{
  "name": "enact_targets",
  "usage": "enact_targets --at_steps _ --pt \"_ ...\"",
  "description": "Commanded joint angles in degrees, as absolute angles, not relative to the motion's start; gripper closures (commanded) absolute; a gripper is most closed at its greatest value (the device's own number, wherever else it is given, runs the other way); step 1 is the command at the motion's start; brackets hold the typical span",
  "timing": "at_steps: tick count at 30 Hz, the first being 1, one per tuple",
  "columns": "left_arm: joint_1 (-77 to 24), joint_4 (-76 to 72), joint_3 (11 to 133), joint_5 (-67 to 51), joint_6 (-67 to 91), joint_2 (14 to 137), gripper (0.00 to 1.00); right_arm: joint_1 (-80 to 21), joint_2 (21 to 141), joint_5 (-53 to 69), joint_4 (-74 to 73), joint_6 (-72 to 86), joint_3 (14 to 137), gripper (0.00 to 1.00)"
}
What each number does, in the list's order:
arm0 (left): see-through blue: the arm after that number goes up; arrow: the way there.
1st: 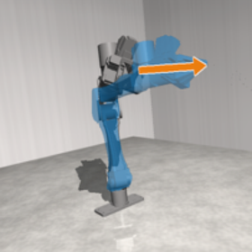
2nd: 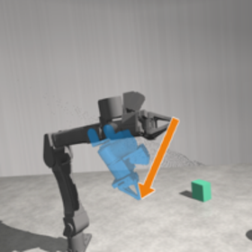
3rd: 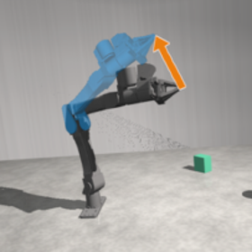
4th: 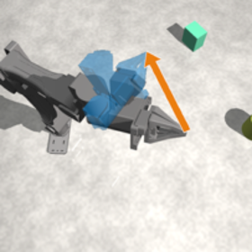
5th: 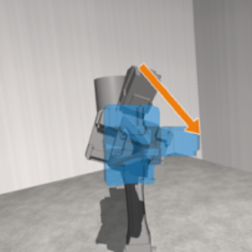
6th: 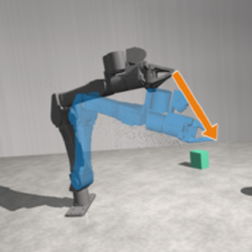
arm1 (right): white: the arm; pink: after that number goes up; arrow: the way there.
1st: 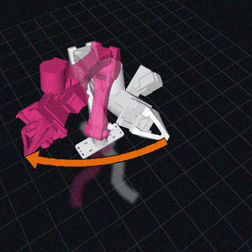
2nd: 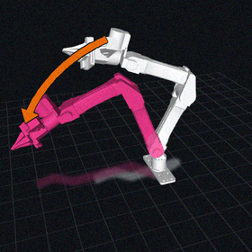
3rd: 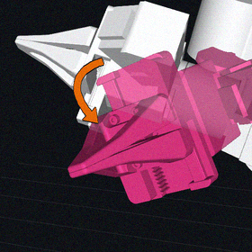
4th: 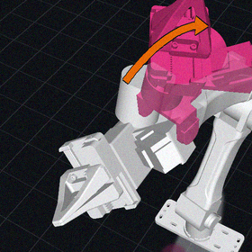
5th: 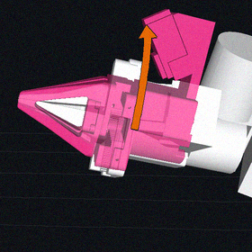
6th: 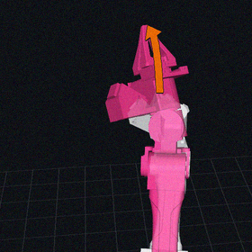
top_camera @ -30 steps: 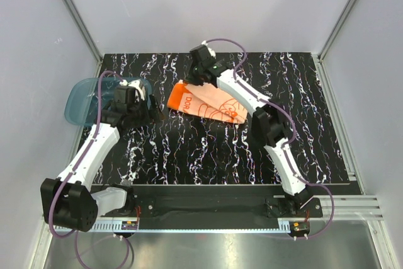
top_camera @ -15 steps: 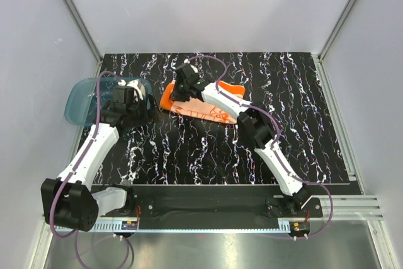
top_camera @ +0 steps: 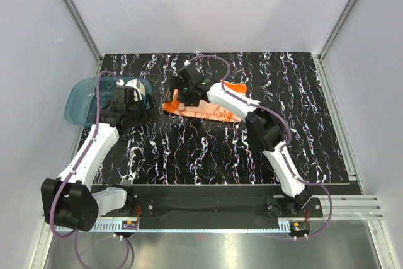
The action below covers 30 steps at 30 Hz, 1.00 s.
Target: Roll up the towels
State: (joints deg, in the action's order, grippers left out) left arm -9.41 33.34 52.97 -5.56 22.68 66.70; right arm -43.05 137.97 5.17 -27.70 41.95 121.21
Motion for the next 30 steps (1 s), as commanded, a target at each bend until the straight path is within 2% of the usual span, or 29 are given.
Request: enact_targets --at_steps 1,3,7,11,17,21,25,28,30 --pt "-9.14 32.17 53.17 -2.55 22.06 66.62 0.12 -42.02 122.72 2.73 -28.73 37.18 114.56 0.00" --pt "-9.14 32.43 53.09 -2.02 21.89 66.80 0.12 -40.88 115.08 0.80 -29.00 36.91 108.58 0.00" --pt "-9.23 32.26 53.35 -1.23 21.62 67.41 0.13 -34.73 101.19 -1.67 -27.24 38.93 85.68 0.00" --pt "-9.75 32.87 55.02 -1.32 21.97 69.26 0.15 -25.07 92.13 -3.59 -28.39 39.30 73.84 0.00" --pt "-11.34 33.40 55.46 -0.88 23.03 69.96 0.15 -20.57 95.43 -2.03 -30.15 36.39 71.19 0.01" --pt "-12.48 34.63 55.20 -0.26 23.29 69.26 0.15 -18.02 99.30 4.30 -23.21 37.00 68.03 0.06" --pt "-12.74 35.24 54.85 -0.18 23.82 68.73 0.15 -17.32 104.23 7.11 -18.39 38.14 67.50 0.15" --pt "-13.01 35.51 54.84 -0.18 24.43 68.64 0.15 -17.31 106.08 8.17 -15.92 38.58 67.24 0.17" --pt "-13.44 35.42 55.02 -0.18 24.78 68.73 0.15 -17.23 106.70 8.52 -15.12 38.41 67.24 0.23"
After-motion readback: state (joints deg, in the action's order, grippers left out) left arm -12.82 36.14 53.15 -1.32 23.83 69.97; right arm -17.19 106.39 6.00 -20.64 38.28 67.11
